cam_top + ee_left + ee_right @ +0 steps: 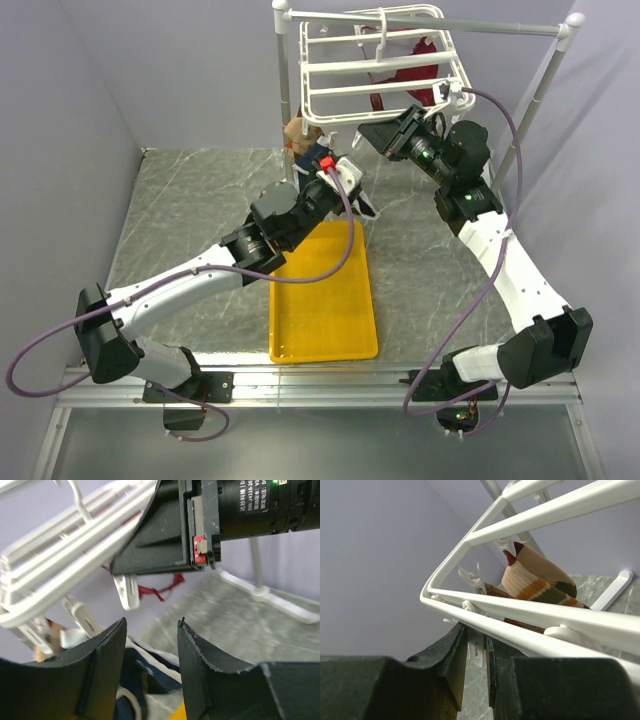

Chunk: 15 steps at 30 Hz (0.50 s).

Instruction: Clip the underwear to the hanger

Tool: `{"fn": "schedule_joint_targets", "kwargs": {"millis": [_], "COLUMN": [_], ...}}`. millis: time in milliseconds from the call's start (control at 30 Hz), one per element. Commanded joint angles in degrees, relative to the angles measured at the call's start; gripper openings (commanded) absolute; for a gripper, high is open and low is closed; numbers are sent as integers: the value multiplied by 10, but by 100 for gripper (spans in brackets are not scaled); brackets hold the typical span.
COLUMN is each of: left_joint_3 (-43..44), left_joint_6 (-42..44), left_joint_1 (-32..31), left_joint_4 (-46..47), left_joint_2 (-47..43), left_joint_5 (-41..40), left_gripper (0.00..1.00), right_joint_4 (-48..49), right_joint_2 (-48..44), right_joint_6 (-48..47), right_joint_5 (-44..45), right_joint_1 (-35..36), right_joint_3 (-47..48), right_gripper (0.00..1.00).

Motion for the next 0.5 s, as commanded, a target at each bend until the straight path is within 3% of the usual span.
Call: {"fn": "schedule_joint_targets", "kwargs": {"millis": [0, 200, 467], "left_joint_3": [-11, -33, -21], "left_joint_6": [118, 189, 187], "left_joint_1": [-8, -10, -8], "left_joint_4": [109, 153, 143], "left_joint_2": [3, 15, 33], "left_joint_5": [-45, -45, -24], "left_gripper": [51, 52, 53], "right_joint_4": [-28, -55, -75], "right_joint_2": [9, 13, 14], "right_joint_6": [14, 16, 17], "right_joint_5": [36, 53, 59], "right_joint_1": [8, 12, 17], "right_joint_3": [40, 59, 73], "right_gripper": [5, 5, 5]}}
